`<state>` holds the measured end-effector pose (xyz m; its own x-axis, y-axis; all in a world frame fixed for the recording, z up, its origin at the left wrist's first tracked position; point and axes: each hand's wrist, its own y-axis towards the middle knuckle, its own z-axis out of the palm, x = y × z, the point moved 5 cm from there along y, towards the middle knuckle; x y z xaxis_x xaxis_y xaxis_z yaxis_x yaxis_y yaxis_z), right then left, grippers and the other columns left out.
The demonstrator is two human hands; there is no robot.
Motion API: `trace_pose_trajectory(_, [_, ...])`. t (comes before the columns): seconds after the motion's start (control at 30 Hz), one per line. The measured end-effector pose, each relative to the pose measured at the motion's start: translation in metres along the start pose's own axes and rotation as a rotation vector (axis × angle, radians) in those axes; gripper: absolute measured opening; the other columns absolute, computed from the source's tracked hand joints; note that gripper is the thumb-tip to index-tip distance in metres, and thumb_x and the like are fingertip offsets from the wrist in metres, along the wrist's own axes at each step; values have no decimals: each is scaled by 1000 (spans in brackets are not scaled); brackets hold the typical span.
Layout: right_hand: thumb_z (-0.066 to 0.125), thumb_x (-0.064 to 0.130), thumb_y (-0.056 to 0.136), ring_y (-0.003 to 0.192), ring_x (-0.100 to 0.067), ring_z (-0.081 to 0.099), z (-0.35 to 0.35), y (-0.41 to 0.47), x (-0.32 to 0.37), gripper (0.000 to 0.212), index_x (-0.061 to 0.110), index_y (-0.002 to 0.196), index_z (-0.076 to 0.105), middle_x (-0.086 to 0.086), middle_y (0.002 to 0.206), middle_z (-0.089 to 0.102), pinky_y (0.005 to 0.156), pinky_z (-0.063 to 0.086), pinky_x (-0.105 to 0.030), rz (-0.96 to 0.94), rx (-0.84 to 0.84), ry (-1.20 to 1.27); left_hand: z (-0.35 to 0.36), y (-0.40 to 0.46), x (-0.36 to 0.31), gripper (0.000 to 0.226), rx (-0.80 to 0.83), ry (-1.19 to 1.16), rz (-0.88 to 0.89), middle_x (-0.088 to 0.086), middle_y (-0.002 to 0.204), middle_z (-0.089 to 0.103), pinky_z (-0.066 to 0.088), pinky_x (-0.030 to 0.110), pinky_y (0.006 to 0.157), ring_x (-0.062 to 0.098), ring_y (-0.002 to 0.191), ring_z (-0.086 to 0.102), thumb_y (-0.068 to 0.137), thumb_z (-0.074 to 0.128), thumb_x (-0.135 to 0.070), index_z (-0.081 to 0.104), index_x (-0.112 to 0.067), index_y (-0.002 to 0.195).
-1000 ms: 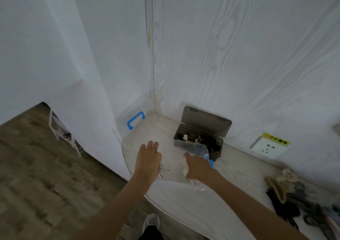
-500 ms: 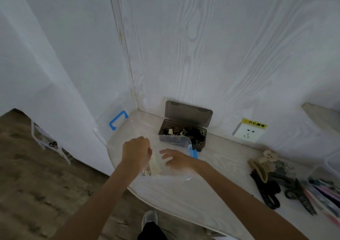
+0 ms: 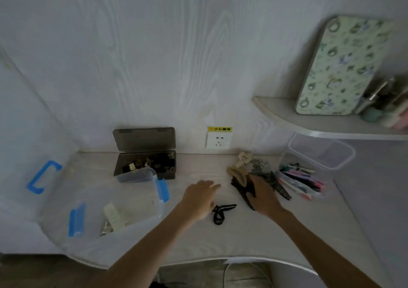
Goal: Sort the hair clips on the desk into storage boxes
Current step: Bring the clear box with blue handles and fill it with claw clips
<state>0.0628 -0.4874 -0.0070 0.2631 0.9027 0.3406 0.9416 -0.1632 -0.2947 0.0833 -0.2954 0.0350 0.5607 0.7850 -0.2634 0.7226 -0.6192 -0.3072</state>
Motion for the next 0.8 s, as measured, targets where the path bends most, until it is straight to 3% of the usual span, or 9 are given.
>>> trace_pose_trajectory(0.03, [43, 30, 96, 144, -25, 17, 8, -5, -8, 66, 9, 149, 9, -8, 157, 14, 114, 24, -34, 19, 32, -32, 14, 6, -9, 58, 65, 17, 22, 4, 153, 28, 35, 43, 108, 26, 138, 31, 95, 50, -28, 25, -23, 147])
trace_pose_trajectory(0.1, [45, 37, 95, 144, -27, 16, 20, -14, -15, 71, 12, 149, 7, -5, 158, 6, 111, 31, -38, 25, 54, -42, 36, 14, -24, 62, 118, 43, 29, 4, 151, 30, 38, 42, 105, 28, 134, 35, 93, 53, -35, 24, -25, 147])
trace_pose_trajectory(0.2, [57, 32, 89, 125, -27, 41, 23, -22, -17, 57, 12, 136, 35, -11, 142, 33, 94, 45, -36, 19, -60, 47, 52, 17, -35, 61, 139, 41, -3, 6, 133, 48, 45, 40, 92, 29, 117, 51, 87, 55, -50, 39, -23, 139])
trace_pose_trajectory(0.3, [62, 29, 85, 107, -27, 51, 21, -24, -17, 38, 15, 115, 42, -8, 121, 43, 84, 47, -36, 44, -43, 147, 53, 14, -37, 48, 101, 66, -55, 7, 127, 52, 45, 39, 88, 29, 112, 54, 93, 49, -42, 45, -20, 135])
trace_pose_trajectory(0.4, [66, 28, 83, 102, -26, 53, 11, -22, -14, 34, 19, 102, 40, -9, 119, 47, 77, 45, -32, 48, 149, 116, 48, 11, -27, 36, 61, 12, -134, 6, 123, 58, 44, 36, 86, 27, 109, 57, 97, 45, -31, 49, -19, 130])
trace_pose_trajectory(0.53, [67, 30, 84, 84, -14, 58, -19, -27, 9, 40, 16, 117, 50, -4, 109, 53, 68, 52, -22, 149, 530, 336, 23, -7, -1, 37, 9, -326, -273, 5, 119, 62, 48, 35, 83, 25, 102, 61, 97, 40, -39, 46, -17, 127])
trace_pose_trajectory(0.67, [63, 43, 84, 74, -11, 59, -46, -18, 74, 31, 18, 101, 59, -3, 93, 59, 71, 53, -25, 4, 482, 376, -28, -45, 39, 54, -176, -726, -393, 6, 116, 63, 53, 29, 75, 17, 84, 65, 98, 40, -38, 19, -24, 146])
trace_pose_trajectory(0.8, [62, 45, 83, 73, -11, 58, -54, -28, 176, 28, 20, 93, 52, -2, 95, 61, 56, 46, -19, -210, 423, 383, -70, -111, 106, 40, -448, -709, -562, 0, 108, 63, 45, 32, 76, 21, 95, 62, 95, 45, -41, 38, -30, 133])
